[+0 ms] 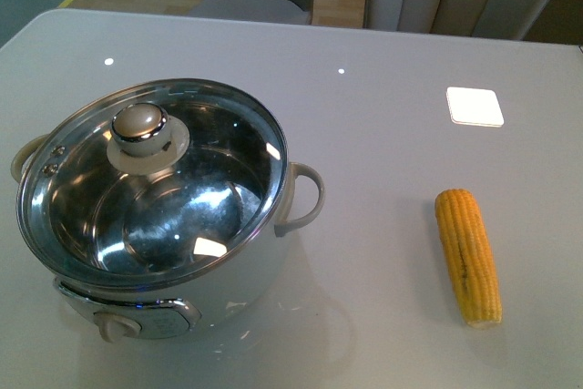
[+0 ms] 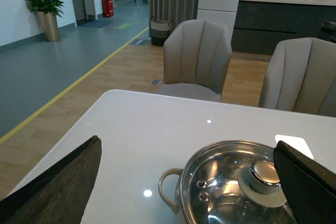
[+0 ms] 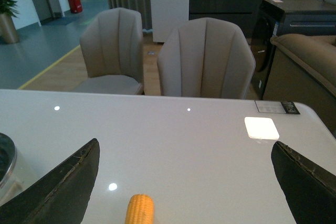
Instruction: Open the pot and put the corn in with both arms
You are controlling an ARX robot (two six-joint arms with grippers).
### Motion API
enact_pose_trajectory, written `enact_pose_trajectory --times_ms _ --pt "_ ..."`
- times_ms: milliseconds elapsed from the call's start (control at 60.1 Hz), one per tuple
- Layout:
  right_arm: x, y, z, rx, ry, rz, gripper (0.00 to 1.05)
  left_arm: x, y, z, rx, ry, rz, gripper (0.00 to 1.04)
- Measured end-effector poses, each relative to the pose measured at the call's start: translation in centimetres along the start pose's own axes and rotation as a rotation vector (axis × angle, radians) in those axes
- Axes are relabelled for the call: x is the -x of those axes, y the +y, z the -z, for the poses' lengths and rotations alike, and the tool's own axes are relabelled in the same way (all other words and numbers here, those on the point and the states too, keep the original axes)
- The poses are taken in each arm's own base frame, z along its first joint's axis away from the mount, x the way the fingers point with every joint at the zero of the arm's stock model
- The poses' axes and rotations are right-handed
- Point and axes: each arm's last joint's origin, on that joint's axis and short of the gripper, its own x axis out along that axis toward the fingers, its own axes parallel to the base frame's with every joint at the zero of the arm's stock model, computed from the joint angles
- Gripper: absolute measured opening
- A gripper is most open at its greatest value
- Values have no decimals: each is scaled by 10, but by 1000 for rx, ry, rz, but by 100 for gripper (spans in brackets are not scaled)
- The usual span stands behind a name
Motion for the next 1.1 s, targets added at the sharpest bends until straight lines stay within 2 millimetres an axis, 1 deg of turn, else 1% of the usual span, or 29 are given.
enact_pose_trajectory --times_ms 482,516,582,649,732,815,898,915,965,1098 --pt "0 0 0 0 0 0 96 0 0 0 3 5 -5 98" --pt "0 0 0 0 0 -1 96 -1 0 1 20 81 -32 98" --pt "0 0 0 0 0 0 96 -6 -2 0 39 148 -43 98" --pt "0 0 0 0 -1 0 96 -15 -7 -5 54 161 -10 98" --pt "0 0 0 0 0 -1 96 -30 -13 -14 81 138 27 98" --pt "0 0 0 0 -1 0 96 -47 -20 -15 98 128 52 98" --pt "0 0 0 0 0 0 96 -72 -31 -8 95 136 90 98" --pt "0 0 0 0 -1 0 96 -73 -32 -7 95 137 92 98" --pt "0 0 0 0 0 -1 96 -90 -40 0 85 142 104 98" --pt "0 0 0 0 -1 0 96 -126 -58 22 64 172 150 98"
